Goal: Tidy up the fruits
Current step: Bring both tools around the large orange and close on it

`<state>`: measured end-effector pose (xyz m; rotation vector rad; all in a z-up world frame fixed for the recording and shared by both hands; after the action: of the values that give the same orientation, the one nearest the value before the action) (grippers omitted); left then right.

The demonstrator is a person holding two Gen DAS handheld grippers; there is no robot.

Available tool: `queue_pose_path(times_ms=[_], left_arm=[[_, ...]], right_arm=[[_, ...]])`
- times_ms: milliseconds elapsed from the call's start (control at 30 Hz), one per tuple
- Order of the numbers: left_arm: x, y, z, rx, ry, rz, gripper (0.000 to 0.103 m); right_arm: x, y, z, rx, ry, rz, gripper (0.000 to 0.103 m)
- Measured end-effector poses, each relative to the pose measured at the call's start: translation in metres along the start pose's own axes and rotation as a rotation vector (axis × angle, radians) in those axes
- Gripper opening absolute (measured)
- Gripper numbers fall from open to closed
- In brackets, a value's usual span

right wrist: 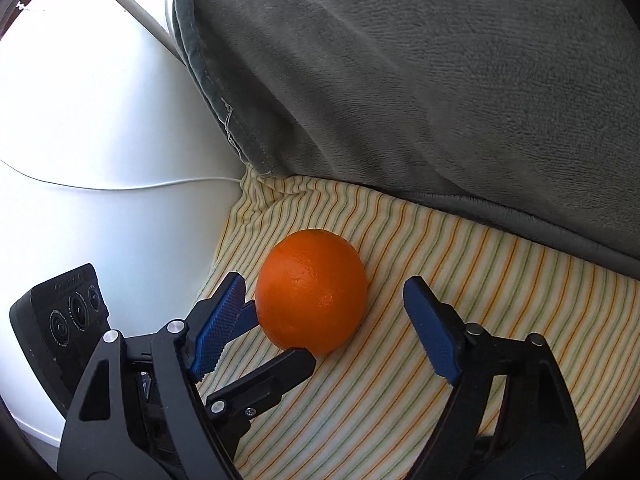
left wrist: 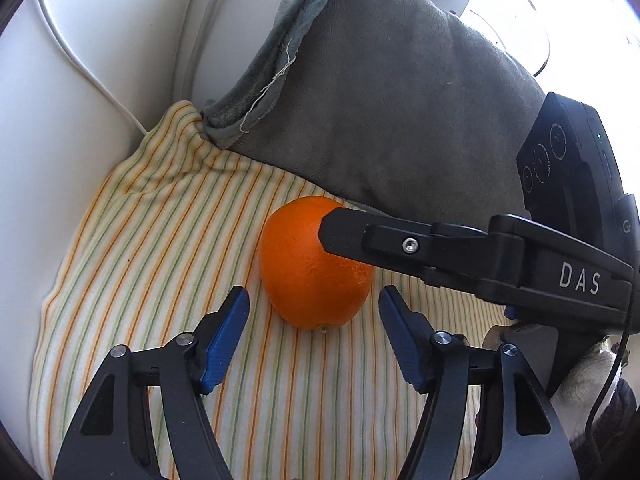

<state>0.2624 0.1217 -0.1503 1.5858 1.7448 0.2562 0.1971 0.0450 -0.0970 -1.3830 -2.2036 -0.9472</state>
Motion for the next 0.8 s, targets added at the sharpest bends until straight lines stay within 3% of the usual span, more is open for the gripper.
queue_pose_path(times_ms=[200, 467, 800], left_arm=[[-0.002, 0.000, 0.006, 0.014, -0.009, -0.002, 0.055], [-0.004, -0.003, 0.008, 0.019, -0.003, 0.009, 0.053], [-0.015, -0.010, 0.000, 0.007, 0.034, 0.050, 0.053]], right_arm=[[0.007, 0.000, 0.015, 0.026, 0.010, -0.009, 0.075], [0.016, 0.001, 0.035, 0.030, 0.004, -0.020, 0.068], [0.010, -0.009, 0.006, 0.014, 0.016, -0.023, 0.067]])
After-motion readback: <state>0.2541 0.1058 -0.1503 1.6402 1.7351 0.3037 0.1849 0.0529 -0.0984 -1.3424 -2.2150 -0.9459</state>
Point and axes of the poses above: each gripper's, at about its wrist camera, not at the fingertips, and z roughly the way its jaws point, x to its left, y to its top, the point moved 7 cm from there along z, roughly the way its jaws point, and after that the axes turned 1 degree about x, right-handed, at the moved point
